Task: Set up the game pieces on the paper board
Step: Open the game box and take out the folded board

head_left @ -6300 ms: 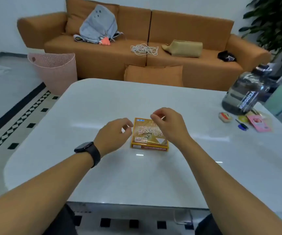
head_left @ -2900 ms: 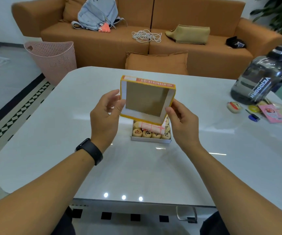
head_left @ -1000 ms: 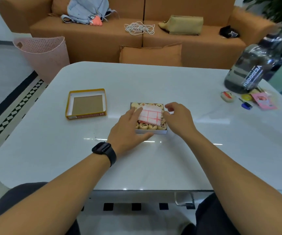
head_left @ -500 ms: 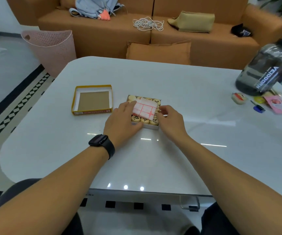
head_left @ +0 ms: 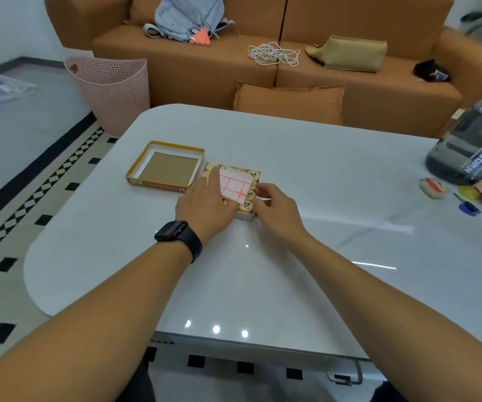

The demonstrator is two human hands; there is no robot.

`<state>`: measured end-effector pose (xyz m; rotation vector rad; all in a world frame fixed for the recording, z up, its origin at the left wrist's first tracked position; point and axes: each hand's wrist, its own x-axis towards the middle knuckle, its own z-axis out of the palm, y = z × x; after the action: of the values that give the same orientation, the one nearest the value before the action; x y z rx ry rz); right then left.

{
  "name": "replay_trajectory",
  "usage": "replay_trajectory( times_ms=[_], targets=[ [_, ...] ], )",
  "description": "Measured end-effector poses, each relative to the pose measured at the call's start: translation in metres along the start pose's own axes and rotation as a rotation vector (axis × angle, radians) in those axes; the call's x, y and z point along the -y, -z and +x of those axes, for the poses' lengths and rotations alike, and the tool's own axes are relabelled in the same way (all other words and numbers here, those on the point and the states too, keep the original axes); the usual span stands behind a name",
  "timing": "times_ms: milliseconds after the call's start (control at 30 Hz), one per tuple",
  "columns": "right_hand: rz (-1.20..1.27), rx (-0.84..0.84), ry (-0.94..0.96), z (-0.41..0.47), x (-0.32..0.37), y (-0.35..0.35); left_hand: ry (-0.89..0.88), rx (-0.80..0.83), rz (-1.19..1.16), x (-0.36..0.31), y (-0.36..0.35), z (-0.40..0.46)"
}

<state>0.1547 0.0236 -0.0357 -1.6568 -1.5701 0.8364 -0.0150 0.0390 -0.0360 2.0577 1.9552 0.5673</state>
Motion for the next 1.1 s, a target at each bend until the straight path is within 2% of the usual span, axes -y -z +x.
replay_trajectory(
  times_ms=[200,333,500,700,867,1100],
  targets=[
    [-0.051,0.074,0.013,0.012,0.016,-0.006,0.068,-0.02,-0.011,0.012,0.003,0.013],
    [-0.1,0.115,0.026,0.0,0.017,0.007,0.015,-0.073,0.011,0.007,0.002,0.013],
    [-0.174,0.07,0.113,-0.029,0.0,0.04,-0.023,-0.052,0.08,0.004,0.0,0.01],
    [-0.119,-0.041,0.063,-0.039,-0.033,0.059,-0.066,-0.05,0.192,-0.004,-0.002,0.008],
    [-0.135,-0.007,0.105,-0.037,-0.034,0.056,-0.179,-0.121,0.274,-0.015,-0.01,0.004],
    [-0.166,0.014,0.141,-0.039,-0.036,0.056,-0.354,-0.228,0.265,-0.02,-0.018,-0.001]
  ],
)
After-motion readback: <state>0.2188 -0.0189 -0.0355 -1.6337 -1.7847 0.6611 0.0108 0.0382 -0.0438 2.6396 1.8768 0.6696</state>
